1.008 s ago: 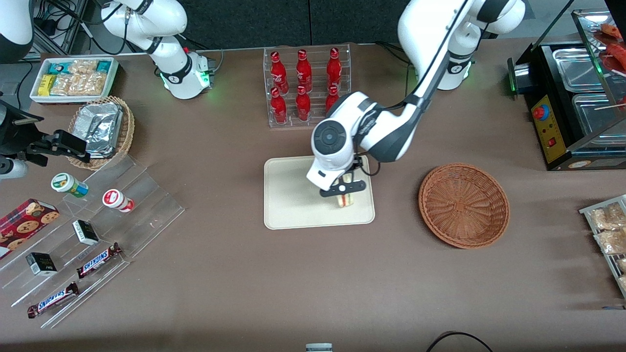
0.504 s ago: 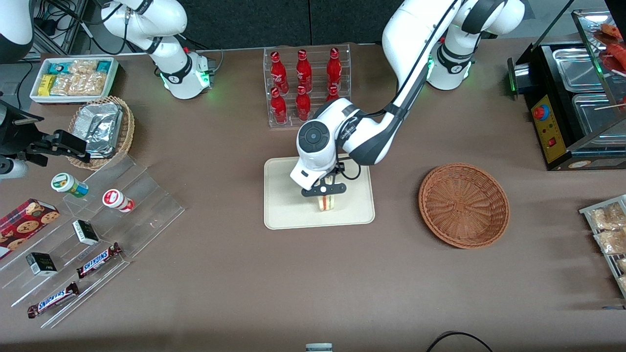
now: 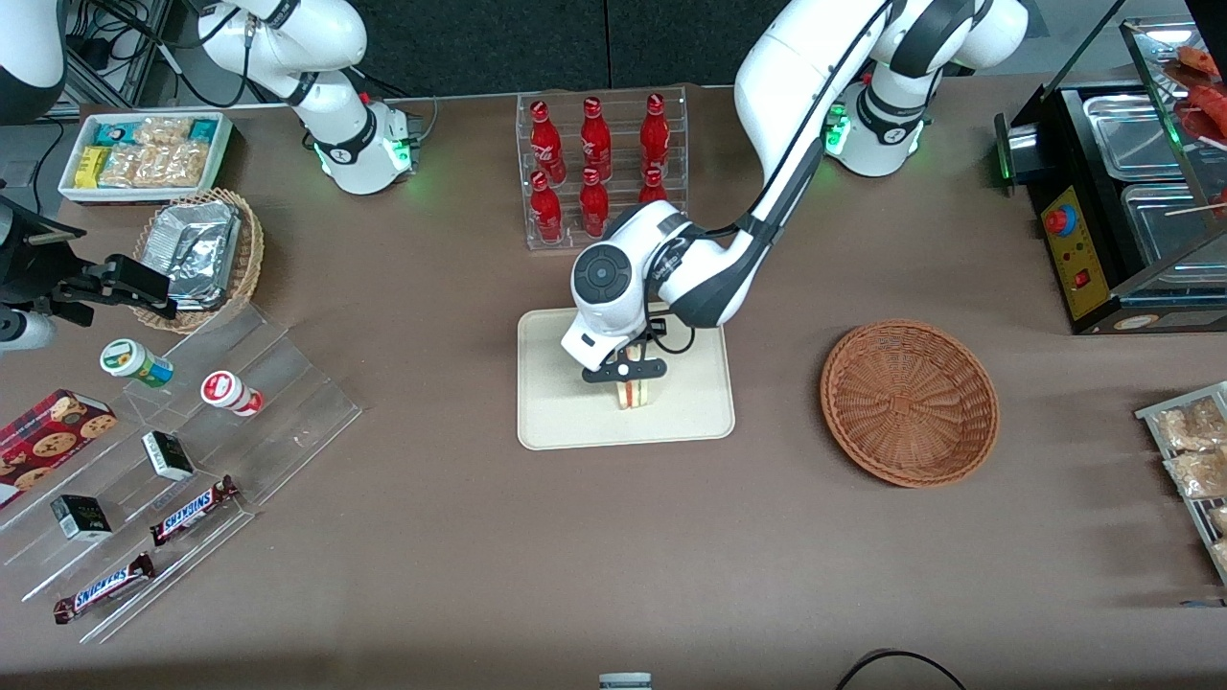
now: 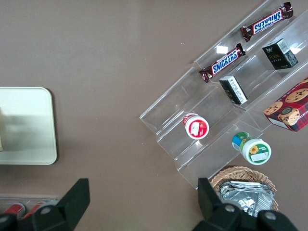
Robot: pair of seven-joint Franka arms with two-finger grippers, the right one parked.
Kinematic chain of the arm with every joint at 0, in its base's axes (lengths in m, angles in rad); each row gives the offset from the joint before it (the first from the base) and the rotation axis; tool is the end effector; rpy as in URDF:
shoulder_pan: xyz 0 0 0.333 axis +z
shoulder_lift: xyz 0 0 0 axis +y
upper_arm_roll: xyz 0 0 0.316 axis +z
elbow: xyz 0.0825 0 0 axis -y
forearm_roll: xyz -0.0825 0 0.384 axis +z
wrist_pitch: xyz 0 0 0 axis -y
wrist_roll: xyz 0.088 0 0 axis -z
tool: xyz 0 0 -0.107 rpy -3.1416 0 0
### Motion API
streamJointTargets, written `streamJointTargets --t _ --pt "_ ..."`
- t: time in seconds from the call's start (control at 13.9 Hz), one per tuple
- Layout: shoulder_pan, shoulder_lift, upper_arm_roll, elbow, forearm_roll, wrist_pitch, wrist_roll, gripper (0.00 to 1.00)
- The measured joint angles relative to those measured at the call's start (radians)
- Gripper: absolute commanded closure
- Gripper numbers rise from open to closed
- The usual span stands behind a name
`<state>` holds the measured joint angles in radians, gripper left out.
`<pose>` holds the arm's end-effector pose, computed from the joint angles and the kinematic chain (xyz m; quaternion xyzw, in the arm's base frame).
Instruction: Place sandwich from basket to tray
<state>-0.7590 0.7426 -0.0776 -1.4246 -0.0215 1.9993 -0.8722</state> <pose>0.4803 -0.5196 0.2437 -0.9954 -0.0310 0.0818 0.0386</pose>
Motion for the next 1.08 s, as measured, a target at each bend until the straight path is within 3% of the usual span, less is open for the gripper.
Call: streamJointTargets --t 0.07,0.65,1.08 --pt "-0.001 0.006 0.0 0.0 0.0 0.0 0.0 0.0" --pt "-0.001 -0.02 0.014 0.036 0.0 -0.037 -0.023 0.0" --pt "0.167 -0.244 0.027 0.053 -0.02 -0.304 -0.063 0.0"
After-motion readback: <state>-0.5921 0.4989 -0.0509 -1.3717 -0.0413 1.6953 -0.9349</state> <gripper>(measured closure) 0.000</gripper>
